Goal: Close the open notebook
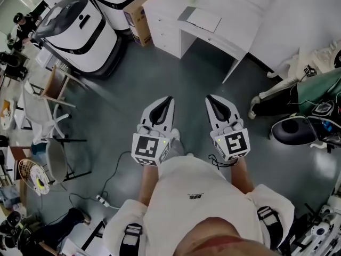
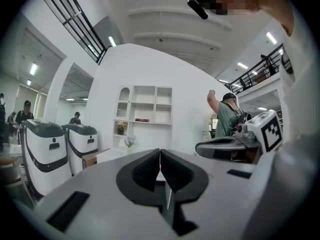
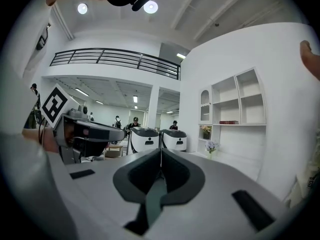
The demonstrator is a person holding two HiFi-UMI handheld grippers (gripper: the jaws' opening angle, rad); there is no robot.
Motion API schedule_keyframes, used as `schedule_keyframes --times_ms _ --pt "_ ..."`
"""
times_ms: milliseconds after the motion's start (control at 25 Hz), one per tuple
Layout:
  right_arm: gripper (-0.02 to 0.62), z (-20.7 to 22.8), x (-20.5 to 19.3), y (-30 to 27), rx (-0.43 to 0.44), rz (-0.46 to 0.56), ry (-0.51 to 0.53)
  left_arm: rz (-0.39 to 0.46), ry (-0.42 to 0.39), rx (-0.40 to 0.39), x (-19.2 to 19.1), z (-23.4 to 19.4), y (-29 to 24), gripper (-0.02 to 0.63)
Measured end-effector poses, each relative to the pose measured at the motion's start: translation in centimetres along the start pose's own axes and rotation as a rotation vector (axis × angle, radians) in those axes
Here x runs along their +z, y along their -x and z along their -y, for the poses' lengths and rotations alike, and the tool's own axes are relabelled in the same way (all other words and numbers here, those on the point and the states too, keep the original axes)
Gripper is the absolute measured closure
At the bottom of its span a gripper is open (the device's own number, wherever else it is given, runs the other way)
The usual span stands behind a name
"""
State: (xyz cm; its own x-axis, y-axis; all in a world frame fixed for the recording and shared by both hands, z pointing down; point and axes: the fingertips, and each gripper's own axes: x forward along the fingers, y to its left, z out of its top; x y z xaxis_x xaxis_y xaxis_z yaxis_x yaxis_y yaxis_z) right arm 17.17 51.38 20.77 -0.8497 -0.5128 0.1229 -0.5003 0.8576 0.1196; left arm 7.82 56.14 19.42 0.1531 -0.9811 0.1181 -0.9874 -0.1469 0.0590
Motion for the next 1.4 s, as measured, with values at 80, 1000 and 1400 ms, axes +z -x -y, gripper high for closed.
schedule_keyframes --times_ms 80,1000,1400 --pt "0.598 0.9 0.1 -1.6 -0.011 -0.001 0.000 -0.001 -0.002 -0.007 0.3 -1.3 -1.3 0.606" --pt "0.598 5.8 0.4 -17.0 -0.122 -0.047 -0.006 -0.018 -0.009 -0.123 1.6 -14.1 -12.9 0.606" --pt "0.598 8.2 0.0 -19.3 -0.157 -0.052 -0.017 -0.018 -0.007 -0.150 1.5 -15.8 -16.5 0.606"
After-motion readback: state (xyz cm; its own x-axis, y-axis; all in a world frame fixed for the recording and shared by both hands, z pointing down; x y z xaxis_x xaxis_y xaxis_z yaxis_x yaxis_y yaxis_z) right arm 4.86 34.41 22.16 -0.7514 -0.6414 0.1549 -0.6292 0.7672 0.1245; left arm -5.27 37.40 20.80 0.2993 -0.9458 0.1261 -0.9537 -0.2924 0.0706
